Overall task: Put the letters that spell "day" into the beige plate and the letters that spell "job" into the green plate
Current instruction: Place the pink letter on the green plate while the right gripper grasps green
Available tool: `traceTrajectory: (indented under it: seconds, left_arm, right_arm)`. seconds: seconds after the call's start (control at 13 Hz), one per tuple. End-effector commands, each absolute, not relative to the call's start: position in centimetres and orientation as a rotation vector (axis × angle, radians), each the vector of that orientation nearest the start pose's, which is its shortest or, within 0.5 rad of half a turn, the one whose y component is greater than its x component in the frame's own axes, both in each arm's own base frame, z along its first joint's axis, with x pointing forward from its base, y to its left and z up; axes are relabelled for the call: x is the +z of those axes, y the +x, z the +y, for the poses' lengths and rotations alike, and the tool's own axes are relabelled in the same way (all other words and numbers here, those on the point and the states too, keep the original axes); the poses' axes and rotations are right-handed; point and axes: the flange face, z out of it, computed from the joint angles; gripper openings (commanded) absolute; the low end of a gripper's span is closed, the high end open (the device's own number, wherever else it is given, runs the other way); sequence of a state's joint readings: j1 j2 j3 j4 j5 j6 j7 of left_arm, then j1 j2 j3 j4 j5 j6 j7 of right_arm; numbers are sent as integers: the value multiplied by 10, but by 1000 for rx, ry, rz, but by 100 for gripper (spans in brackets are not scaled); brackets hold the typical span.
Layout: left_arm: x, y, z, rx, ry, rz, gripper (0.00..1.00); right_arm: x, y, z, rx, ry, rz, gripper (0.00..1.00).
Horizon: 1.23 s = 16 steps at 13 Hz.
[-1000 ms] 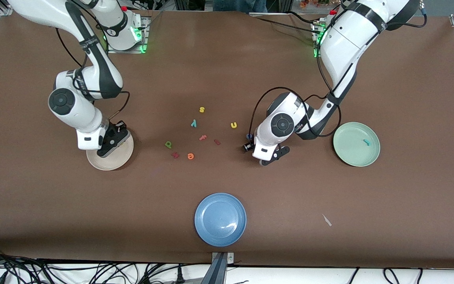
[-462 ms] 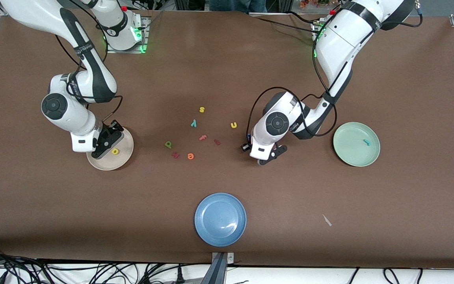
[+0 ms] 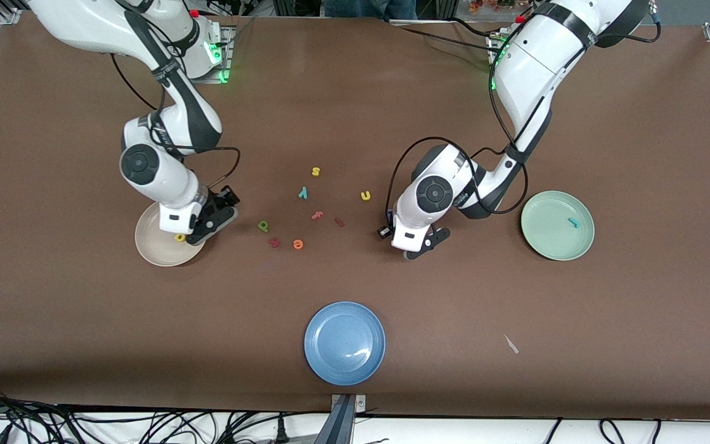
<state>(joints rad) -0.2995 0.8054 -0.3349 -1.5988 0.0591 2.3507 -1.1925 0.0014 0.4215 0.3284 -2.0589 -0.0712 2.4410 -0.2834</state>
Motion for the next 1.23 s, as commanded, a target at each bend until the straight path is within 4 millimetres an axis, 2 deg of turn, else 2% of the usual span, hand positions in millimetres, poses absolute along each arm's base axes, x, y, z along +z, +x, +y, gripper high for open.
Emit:
traceTrajectory:
  seconds: [0.0, 0.08, 0.15, 0.23, 0.31, 0.46, 0.54, 0.62, 0.69, 0.85, 1.0, 1.08, 1.15]
  left_arm:
    - [208, 607, -356, 240, -3077, -1055, 0]
    - [232, 619, -336, 250, -3057, -1086, 0]
    - [263, 629, -321, 257, -3055, -1085, 0]
    - [289, 639, -296, 286, -3047, -1077, 0]
    - [307, 647, -266, 349, -3041, -1080, 0]
    - [340, 657, -186, 466, -3059, -1004, 0]
    - [344, 657, -146, 533, -3053, -936, 0]
    - [340, 657, -110, 589, -3053, -866, 0]
    - [331, 656, -82, 599, -3059, -791, 0]
    - [303, 656, -22, 602, -3044, -635, 0]
    - [259, 648, 8, 662, -3007, -528, 0]
    - [234, 642, 14, 660, -2987, -503, 2]
    - [216, 637, 13, 633, -3001, -496, 2]
  right_arm:
    - [226, 571, 225, 24, -2865, -990, 78]
    - [223, 570, 241, 18, -2850, -1027, 78]
    - [216, 569, 245, -2, -2846, -1056, 78]
    - [214, 569, 250, -27, -2844, -1100, 78]
    - [209, 566, 255, -31, -2840, -1135, 78]
    - [202, 560, 266, -56, -2838, -1133, 78]
    - [198, 557, 267, -52, -2835, -1138, 78]
    - [189, 551, 268, -64, -2827, -1159, 78]
    - [184, 546, 268, -89, -2818, -1177, 78]
    - [182, 544, 267, -94, -2817, -1200, 77]
    - [179, 542, 265, -86, -2820, -1202, 75]
    - [175, 539, 264, -84, -2818, -1210, 73]
    - [173, 538, 261, -89, -2821, -1215, 68]
